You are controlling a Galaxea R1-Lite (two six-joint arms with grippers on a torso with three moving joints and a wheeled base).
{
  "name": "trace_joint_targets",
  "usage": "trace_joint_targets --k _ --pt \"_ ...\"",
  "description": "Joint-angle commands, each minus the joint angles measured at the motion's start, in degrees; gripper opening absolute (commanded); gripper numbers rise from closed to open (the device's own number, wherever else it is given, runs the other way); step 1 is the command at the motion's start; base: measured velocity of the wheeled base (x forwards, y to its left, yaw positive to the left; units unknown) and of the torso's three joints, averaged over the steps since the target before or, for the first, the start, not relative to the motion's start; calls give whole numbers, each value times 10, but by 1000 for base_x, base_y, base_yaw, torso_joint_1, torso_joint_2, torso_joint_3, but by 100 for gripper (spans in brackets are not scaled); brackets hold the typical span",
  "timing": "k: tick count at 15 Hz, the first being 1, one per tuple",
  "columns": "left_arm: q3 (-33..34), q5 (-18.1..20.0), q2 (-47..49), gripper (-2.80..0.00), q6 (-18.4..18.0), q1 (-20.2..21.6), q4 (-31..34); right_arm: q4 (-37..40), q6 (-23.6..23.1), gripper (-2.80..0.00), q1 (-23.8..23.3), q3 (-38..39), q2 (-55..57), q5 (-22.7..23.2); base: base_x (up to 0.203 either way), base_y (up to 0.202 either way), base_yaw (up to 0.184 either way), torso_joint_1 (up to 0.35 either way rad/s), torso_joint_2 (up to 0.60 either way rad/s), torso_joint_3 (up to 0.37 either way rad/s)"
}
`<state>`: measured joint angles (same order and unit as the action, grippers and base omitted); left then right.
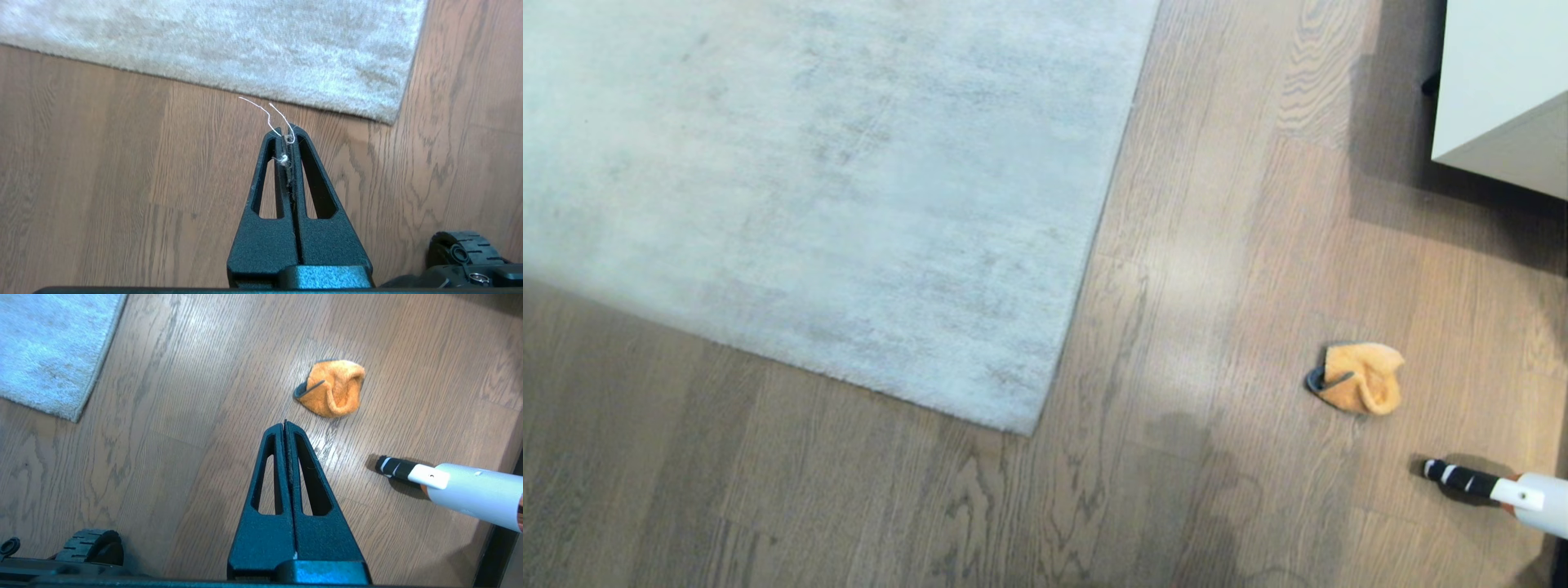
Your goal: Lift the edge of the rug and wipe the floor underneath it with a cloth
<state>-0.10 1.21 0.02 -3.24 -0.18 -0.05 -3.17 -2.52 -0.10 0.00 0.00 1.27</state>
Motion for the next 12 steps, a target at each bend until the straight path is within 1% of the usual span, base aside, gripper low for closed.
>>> trace_joint_targets --k 1,12 --pt "0 0 0 -280 0 0 0 -1 0 -280 0 0 1 1 0 0 0 1 2 207" --pt "0 0 0 -280 0 0 0 -1 0 -280 0 0 1 1 0 0 0 3 2 199"
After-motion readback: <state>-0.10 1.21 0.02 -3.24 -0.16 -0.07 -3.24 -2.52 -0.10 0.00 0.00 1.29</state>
